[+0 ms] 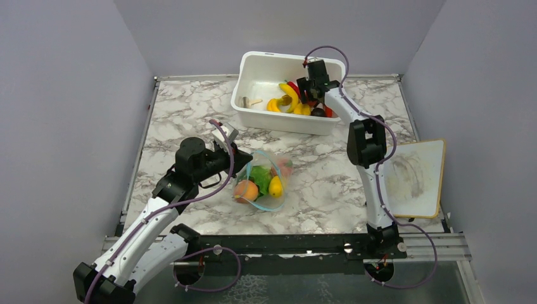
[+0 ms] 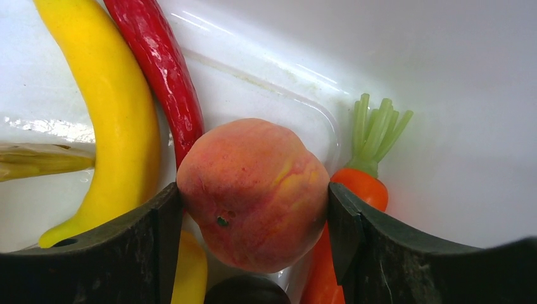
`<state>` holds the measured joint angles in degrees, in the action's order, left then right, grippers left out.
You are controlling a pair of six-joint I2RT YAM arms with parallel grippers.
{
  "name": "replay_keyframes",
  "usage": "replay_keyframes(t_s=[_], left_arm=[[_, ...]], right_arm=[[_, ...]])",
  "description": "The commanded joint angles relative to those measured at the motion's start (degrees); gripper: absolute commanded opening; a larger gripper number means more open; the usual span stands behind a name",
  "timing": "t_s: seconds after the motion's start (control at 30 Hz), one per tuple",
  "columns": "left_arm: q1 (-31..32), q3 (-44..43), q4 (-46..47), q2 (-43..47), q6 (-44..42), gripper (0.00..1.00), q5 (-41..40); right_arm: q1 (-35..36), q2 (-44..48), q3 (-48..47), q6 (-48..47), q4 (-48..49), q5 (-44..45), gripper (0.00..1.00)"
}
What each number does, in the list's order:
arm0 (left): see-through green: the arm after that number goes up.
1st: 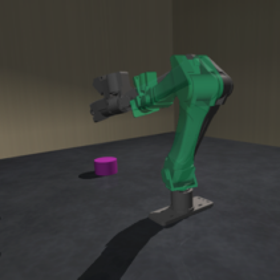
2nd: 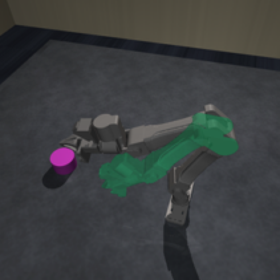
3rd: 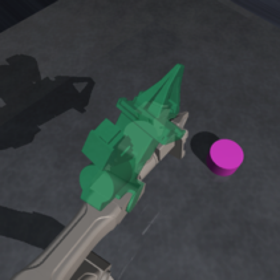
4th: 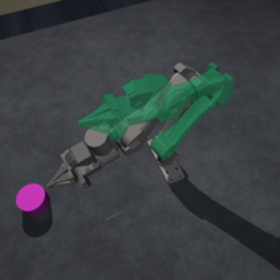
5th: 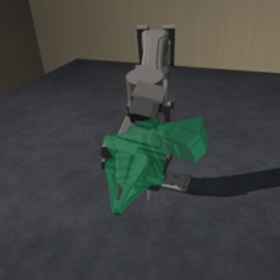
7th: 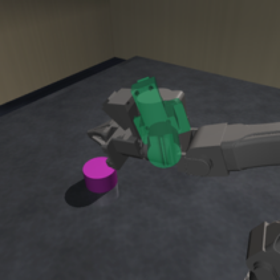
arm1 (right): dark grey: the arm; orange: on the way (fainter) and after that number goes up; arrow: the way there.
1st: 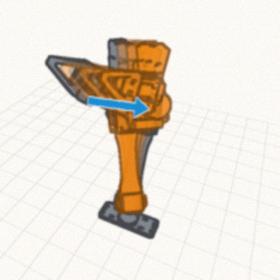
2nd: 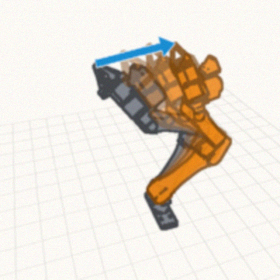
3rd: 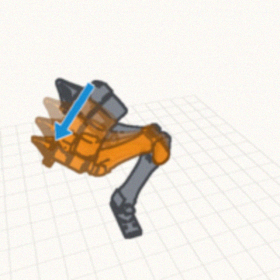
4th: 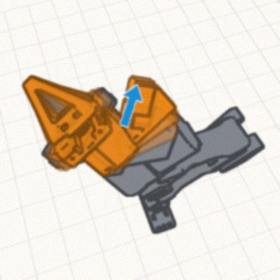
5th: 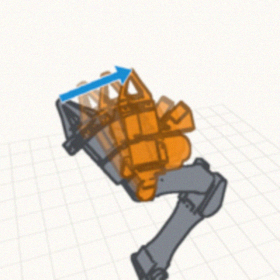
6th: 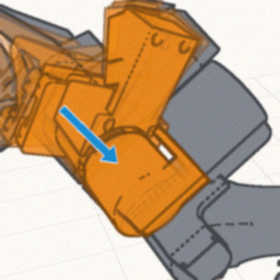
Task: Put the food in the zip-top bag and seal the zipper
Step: Pick up the fake fruit from the bin.
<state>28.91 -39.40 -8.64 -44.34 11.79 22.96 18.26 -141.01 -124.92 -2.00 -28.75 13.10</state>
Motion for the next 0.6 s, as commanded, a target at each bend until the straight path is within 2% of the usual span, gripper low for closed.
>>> replay_keyframes(t_s=[0.0, 0.2, 0.57], left_arm=[[0.19, 0.28, 0.76, -0.01, -0.81, 0.0, -1.16], [0.19, 0.29, 0.8, 0.33, -0.8, 0.0, -1.16], [0.19, 0.37, 0.94, 1.0, -0.25, 0.0, -1.15]], right_arm=[[-0.42, 0.8, -1.32, -0.67, 0.71, -0.27, 0.52], [-0.42, 4.81, 1.44, -0.68, 1.46, -1.09, 0.44], [-0.42, 11.78, 4.05, -0.07, 0.81, -4.12, 0.41]])
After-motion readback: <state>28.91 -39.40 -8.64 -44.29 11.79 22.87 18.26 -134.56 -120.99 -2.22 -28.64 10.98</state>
